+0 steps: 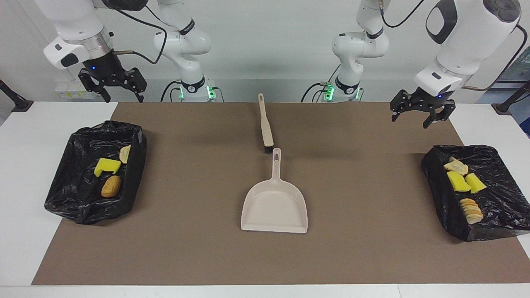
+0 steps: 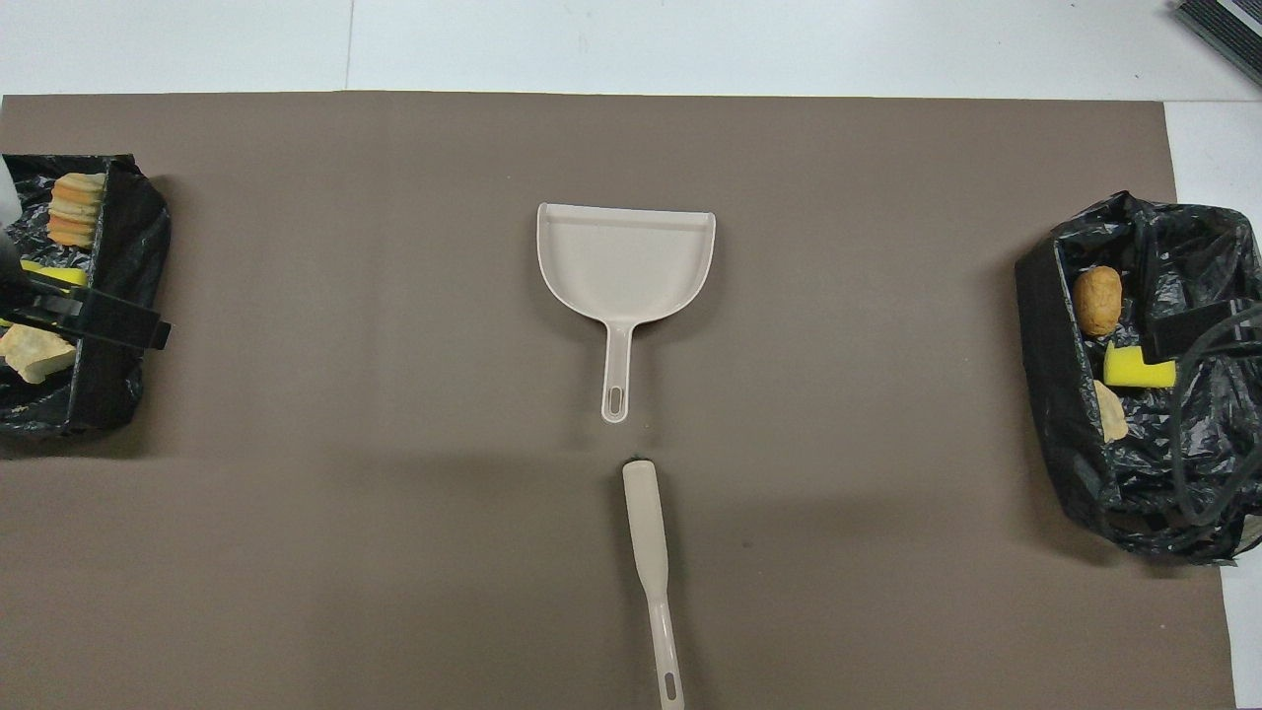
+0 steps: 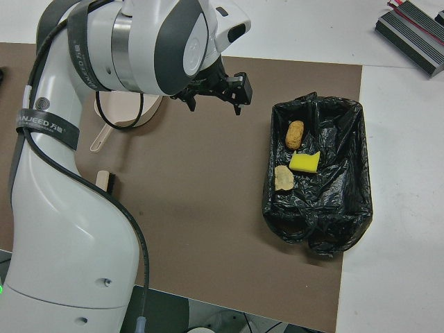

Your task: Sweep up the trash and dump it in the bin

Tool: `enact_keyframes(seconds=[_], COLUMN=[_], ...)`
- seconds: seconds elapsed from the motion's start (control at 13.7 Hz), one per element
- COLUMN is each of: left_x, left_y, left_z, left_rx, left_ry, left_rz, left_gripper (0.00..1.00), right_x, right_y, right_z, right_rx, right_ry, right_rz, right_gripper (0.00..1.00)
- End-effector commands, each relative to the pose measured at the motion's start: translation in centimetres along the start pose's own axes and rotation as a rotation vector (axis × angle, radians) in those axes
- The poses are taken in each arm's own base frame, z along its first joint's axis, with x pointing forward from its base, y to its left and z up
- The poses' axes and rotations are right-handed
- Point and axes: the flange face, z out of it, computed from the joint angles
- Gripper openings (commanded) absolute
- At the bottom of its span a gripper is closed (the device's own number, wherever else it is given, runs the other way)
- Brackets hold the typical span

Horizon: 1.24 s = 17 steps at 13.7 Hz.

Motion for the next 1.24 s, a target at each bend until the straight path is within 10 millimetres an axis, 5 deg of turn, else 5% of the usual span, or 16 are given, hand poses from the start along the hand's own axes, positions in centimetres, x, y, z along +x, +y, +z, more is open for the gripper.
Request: enact_keyframes(seconds=[0.0, 1.17], left_x=[-0.79, -1.28], left_y=[0.11, -0.15], left_z=[-1.05, -0.93], left_rx=[0.004, 0.010], left_ry=[-0.017, 0.000], left_rz=[0.013, -0.003], left_gripper=[1.00, 1.00], right_x=[-0.69, -0.82], right_y=[-0.16, -0.08], right_z=[-0.07, -0.09], right_rx=[0.020, 0.020], right_ry=[0.001, -0.003], right_rz=[0.024, 0.023], right_gripper=[1.00, 1.00])
